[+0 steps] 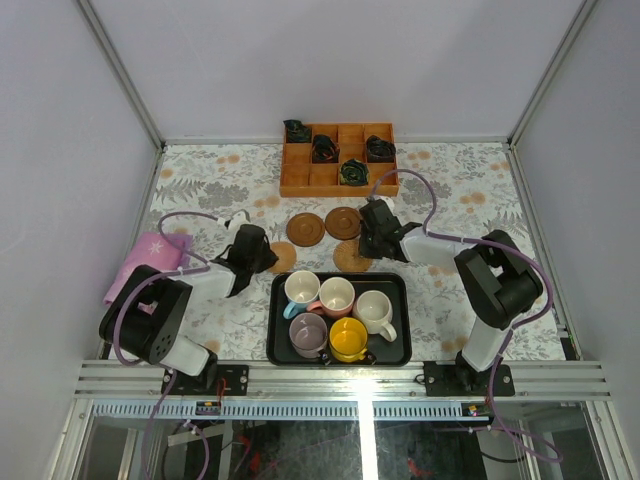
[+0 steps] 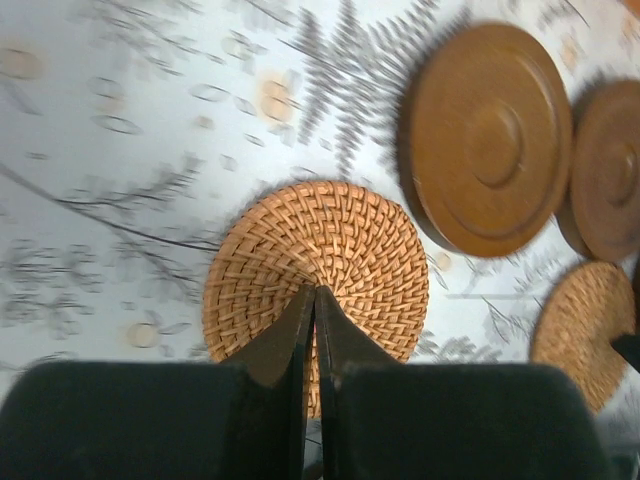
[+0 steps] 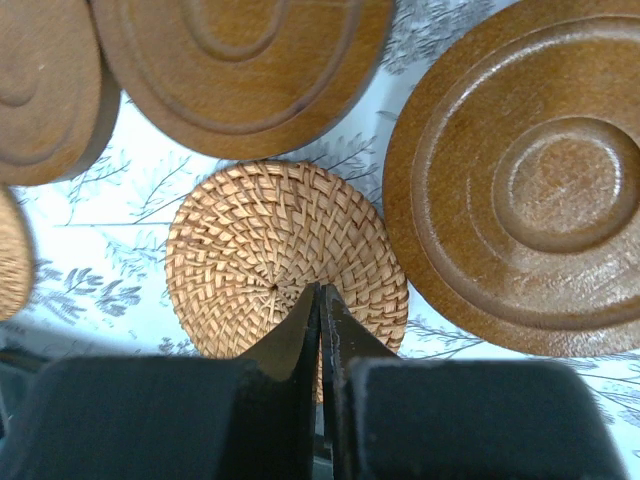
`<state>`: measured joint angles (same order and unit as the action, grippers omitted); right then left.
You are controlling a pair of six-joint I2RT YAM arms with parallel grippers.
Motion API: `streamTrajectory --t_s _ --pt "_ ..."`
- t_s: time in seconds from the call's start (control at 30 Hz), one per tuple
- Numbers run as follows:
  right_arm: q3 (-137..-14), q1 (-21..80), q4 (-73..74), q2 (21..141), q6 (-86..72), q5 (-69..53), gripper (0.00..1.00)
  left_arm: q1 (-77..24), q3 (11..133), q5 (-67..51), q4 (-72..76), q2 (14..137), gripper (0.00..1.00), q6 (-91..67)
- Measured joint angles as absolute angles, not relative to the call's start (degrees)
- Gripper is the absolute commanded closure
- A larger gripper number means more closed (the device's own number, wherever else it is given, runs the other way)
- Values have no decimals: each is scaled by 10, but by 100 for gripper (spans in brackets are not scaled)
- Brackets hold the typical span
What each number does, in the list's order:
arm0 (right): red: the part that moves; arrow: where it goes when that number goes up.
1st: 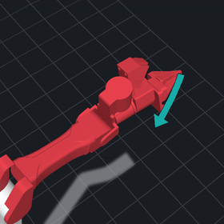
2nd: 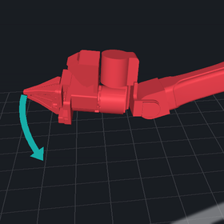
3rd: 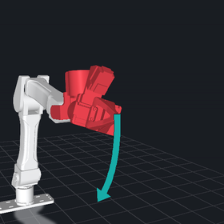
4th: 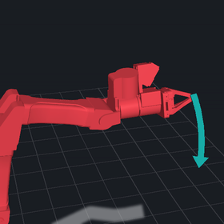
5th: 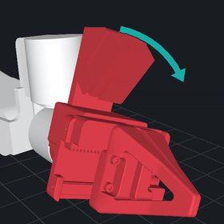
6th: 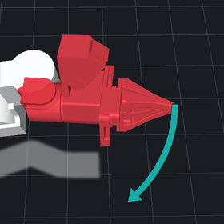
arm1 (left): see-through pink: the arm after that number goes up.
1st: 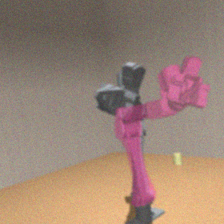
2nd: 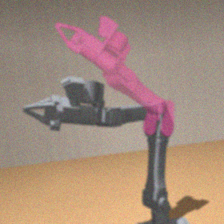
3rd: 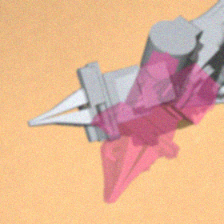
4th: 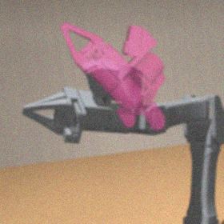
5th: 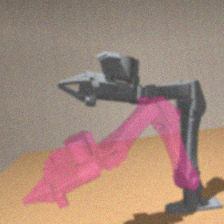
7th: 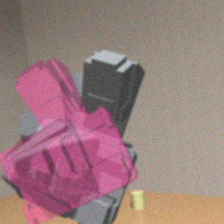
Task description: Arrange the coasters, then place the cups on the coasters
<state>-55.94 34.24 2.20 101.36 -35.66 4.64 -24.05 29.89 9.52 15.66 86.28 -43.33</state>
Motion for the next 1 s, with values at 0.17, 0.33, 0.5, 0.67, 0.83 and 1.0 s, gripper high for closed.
streamTrajectory --t_s 0.17,0.33,0.5,0.67,0.83,1.0 --pt "-561 341 44 1007 -348 102 100 -201 299 126 118 846 100 -447" --pt "-554 321 73 994 -344 146 100 -170 309 145 90 845 100 -455" --pt "-528 268 96 966 -345 173 100 -149 335 159 68 861 100 -455" --pt "-505 223 101 944 -344 185 100 -133 373 163 61 898 100 -455" --pt "-503 213 99 943 -336 186 100 -123 399 163 61 924 100 -455" --pt "-504 213 100 943 -329 183 100 -116 414 156 59 931 100 -453"
